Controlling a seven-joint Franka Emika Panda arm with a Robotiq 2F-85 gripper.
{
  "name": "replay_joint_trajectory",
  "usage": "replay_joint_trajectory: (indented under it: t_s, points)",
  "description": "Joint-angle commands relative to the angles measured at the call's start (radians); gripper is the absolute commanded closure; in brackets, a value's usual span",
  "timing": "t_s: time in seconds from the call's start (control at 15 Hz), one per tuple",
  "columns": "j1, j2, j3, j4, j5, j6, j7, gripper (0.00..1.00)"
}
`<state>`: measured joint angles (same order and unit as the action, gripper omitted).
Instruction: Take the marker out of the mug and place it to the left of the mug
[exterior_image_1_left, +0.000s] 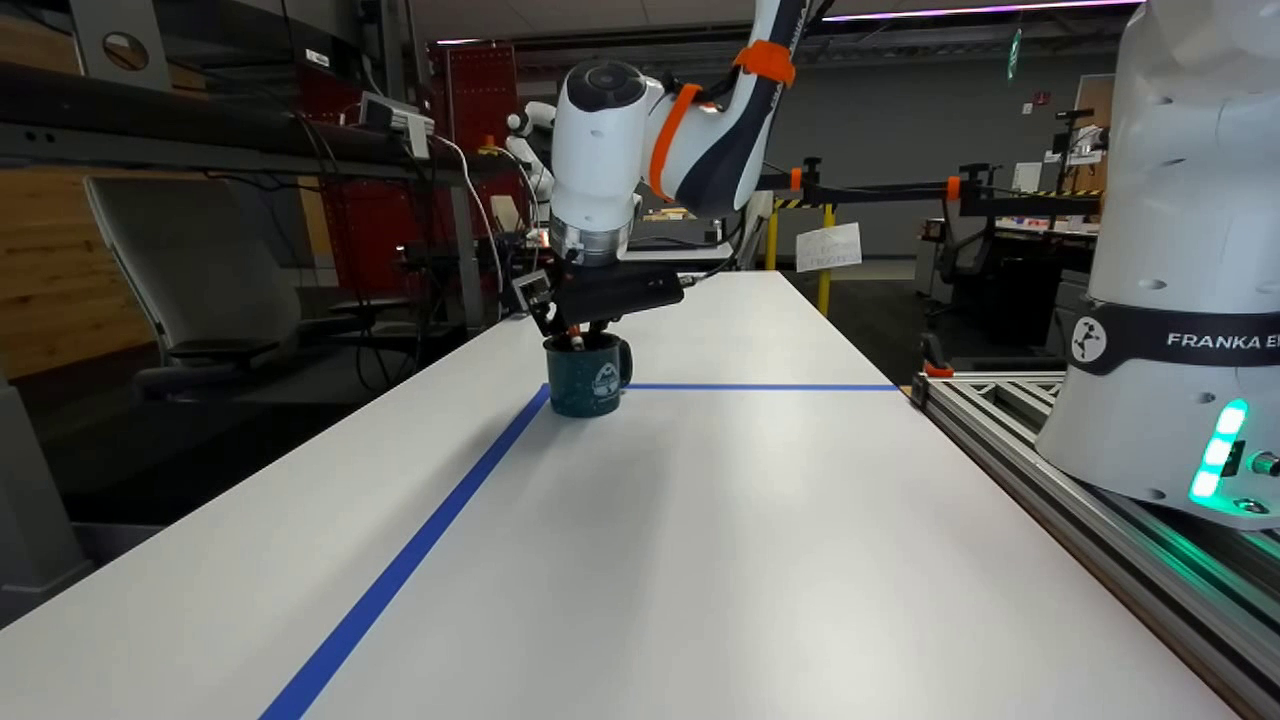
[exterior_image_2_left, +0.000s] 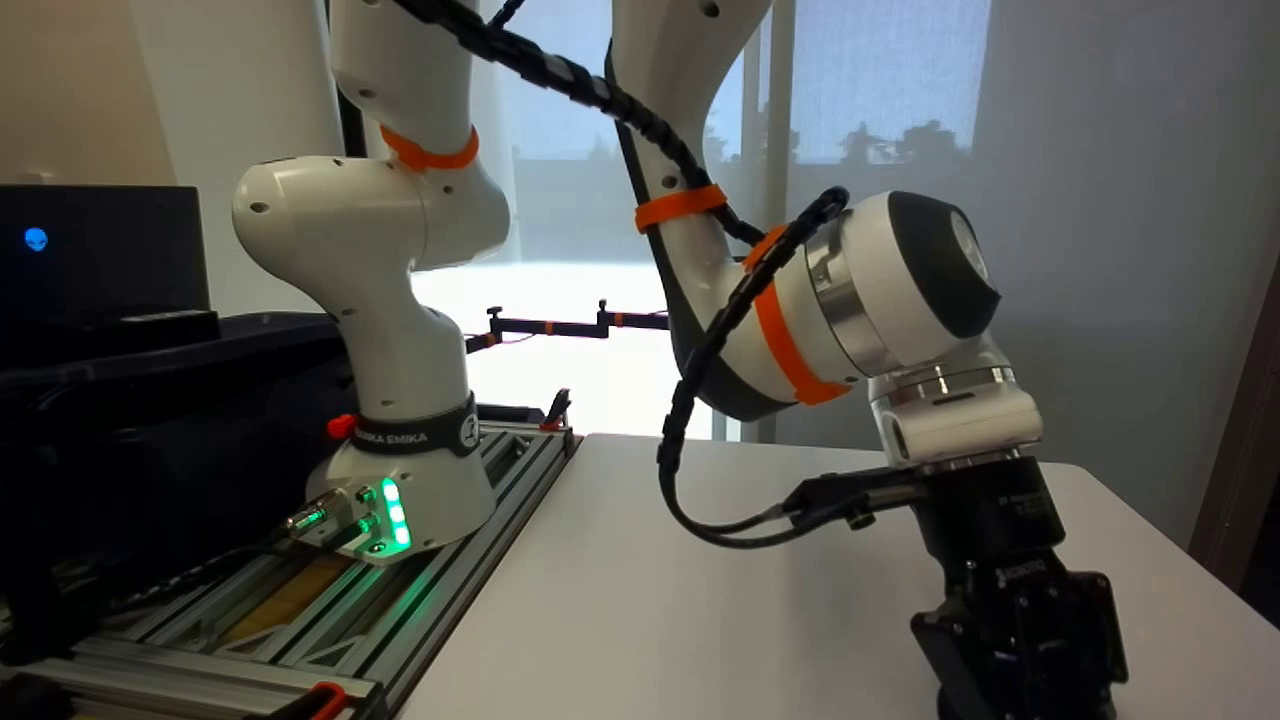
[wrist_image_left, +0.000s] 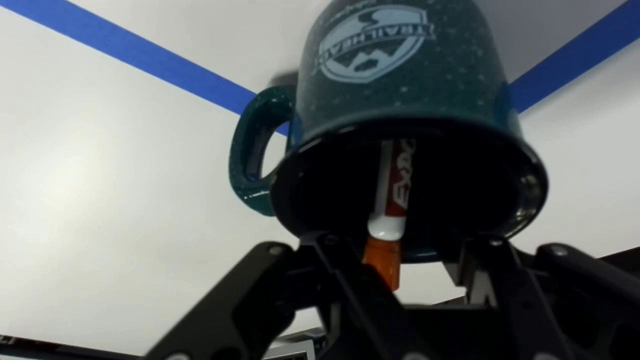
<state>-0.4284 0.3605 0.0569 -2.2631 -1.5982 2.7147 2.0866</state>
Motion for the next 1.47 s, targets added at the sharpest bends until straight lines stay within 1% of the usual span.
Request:
replay_joint_trajectory:
  t_s: [0.0, 0.13, 0.2, 0.27, 0.33, 0.6, 0.93, 1.13, 1.4]
  points:
    - [-0.012, 0.026, -0.002, 0.027, 0.016, 0.021, -0.023, 0.80]
    - [-0.010, 0.004, -0.003, 0.011, 0.020, 0.006, -0.031, 0.95]
    - [-0.010, -0.011, -0.003, -0.003, 0.030, 0.003, -0.048, 1.00]
    - [-0.010, -0.030, -0.003, -0.017, 0.032, 0.004, -0.059, 0.96]
    - [-0.010, -0.043, -0.003, -0.027, 0.037, 0.002, -0.074, 0.95]
    - [-0.015, -0.118, -0.002, -0.076, 0.071, 0.013, -0.156, 0.95]
    - [-0.015, -0.209, 0.000, -0.118, 0.123, 0.036, -0.226, 0.95]
    - [-0.015, -0.247, 0.005, -0.147, 0.158, 0.090, -0.312, 0.95]
    - [-0.014, -0.290, 0.009, -0.196, 0.176, 0.186, -0.425, 0.95]
